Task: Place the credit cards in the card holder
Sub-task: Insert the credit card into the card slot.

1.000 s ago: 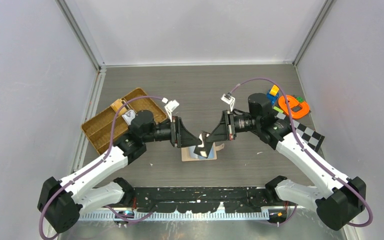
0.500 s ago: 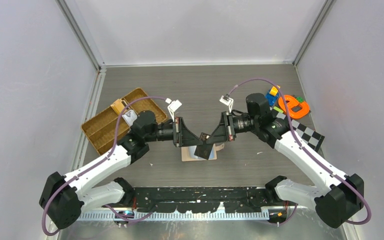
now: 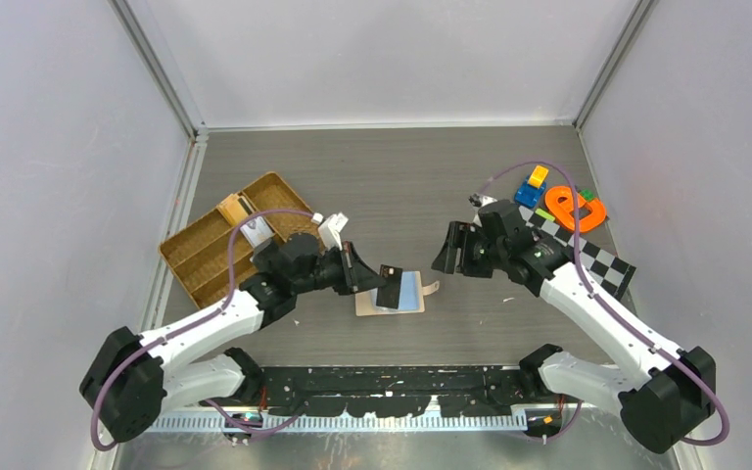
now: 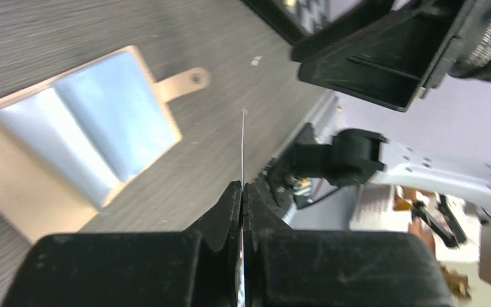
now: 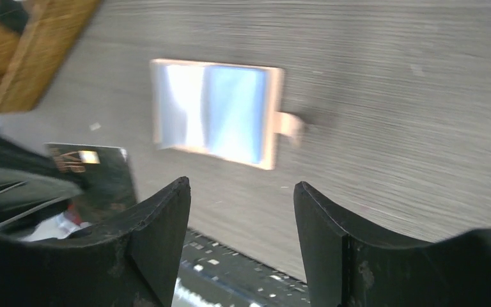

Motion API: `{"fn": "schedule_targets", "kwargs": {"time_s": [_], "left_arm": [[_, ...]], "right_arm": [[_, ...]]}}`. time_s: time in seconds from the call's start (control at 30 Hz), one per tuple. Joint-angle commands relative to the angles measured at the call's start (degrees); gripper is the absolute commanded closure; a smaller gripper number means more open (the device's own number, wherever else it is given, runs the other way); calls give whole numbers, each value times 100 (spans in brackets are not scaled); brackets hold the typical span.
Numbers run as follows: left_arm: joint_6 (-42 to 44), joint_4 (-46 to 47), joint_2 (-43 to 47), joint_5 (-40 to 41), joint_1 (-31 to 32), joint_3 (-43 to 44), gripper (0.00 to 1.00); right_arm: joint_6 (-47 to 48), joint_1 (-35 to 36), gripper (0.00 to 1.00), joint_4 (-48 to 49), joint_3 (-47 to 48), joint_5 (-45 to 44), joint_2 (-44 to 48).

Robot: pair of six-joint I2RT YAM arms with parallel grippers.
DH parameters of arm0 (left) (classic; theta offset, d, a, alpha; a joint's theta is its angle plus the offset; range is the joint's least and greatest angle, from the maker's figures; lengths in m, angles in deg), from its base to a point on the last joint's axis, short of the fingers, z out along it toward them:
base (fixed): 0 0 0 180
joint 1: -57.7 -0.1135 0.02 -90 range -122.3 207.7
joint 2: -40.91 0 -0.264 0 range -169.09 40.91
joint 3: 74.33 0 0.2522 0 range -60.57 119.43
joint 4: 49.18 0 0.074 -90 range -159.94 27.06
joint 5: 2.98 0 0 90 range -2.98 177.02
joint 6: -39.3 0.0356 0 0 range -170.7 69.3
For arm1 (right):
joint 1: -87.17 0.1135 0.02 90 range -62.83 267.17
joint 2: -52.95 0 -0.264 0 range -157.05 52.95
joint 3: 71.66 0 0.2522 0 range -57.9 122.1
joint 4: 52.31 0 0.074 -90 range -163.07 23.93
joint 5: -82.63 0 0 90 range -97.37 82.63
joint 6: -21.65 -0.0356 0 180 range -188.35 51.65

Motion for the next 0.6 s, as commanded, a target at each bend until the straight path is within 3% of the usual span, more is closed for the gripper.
{"fn": "schedule_targets", "kwargs": {"time_s": [0.0,0.23,0.43,0.57], "left_arm": [[-46,57,-294,930,117,-203,100],[-220,800,-1241,765,228,-313,100],[-196,878,-1435,646,76,-301,100],[-191,856,-1554,567,-66,-292,100]], "right_arm": [[-262,1,37,-133,-380,-1799,71],[-488,45,55,820,-802,-990,-510],[-471,426,56,1299,-845,-1082,-1062],[-417,676,55,1350,-721,-1649,-1559]]}}
